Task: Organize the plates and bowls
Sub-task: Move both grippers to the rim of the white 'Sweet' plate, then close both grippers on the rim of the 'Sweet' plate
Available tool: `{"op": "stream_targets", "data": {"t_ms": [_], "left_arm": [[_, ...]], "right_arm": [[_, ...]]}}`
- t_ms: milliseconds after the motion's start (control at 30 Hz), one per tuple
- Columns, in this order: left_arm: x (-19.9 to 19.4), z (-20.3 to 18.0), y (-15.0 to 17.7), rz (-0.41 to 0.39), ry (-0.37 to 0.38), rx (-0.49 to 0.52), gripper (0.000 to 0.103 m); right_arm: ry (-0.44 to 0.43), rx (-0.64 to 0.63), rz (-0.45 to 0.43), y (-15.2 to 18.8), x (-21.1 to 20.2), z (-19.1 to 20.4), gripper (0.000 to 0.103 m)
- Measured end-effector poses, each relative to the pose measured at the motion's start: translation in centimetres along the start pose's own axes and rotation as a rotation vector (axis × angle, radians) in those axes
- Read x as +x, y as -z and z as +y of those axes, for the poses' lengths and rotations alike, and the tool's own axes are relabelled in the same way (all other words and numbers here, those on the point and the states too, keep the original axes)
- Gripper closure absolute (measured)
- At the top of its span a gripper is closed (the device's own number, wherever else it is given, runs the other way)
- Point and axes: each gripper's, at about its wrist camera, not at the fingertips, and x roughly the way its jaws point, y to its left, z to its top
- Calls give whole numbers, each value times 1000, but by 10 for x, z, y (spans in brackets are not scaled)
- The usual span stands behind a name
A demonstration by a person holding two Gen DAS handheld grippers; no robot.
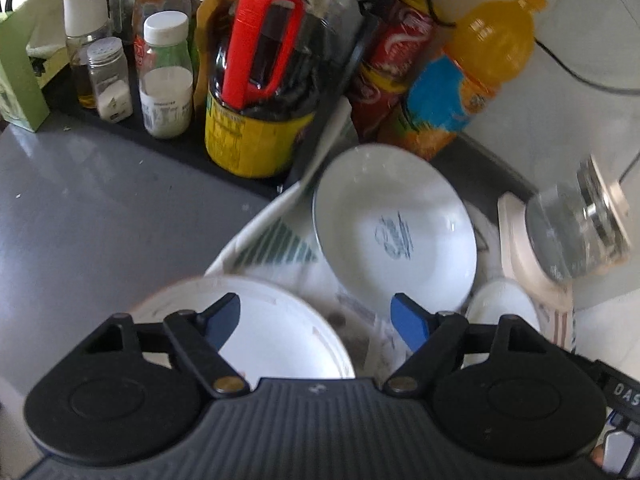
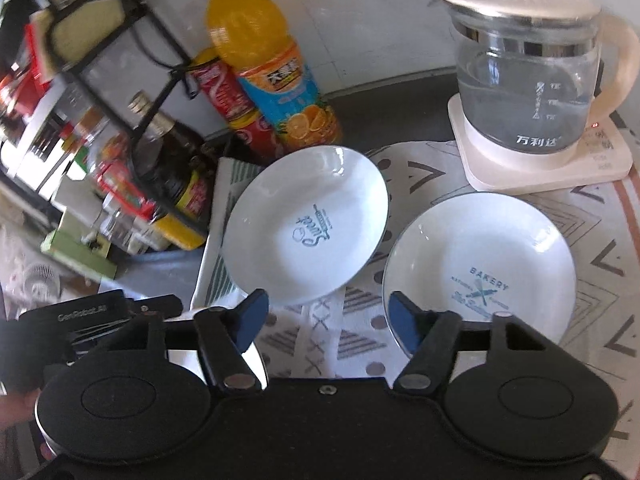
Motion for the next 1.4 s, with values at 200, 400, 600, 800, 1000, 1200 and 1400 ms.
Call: {"op": "stream_targets", "data": {"t_ms": [200,400,600,800,1000,1200,1400], "left_arm": [[30,17,-23,32,50,-66,47],[55,28,-33,60,108,-122,67],[83,31,-37,80,155,-166,80],[107,39,-36,80,176,-218,89],[119,42,-35,73,203,-253,91],[123,44,-33,72,223,-282,97],[131,47,-27,89,250,-344,99]], "right_arm": [[34,54,4,-16,26,-6,61],[59,75,10,-25,50,-9,70],[87,94,19,-30,77,-15,76],[106,129,11,-39,103,-30,81],[144,151,20,-49,121,-42,84],[129,162,53,-49,133,-47,85],[111,177,94,-49,144,-43,87]]}}
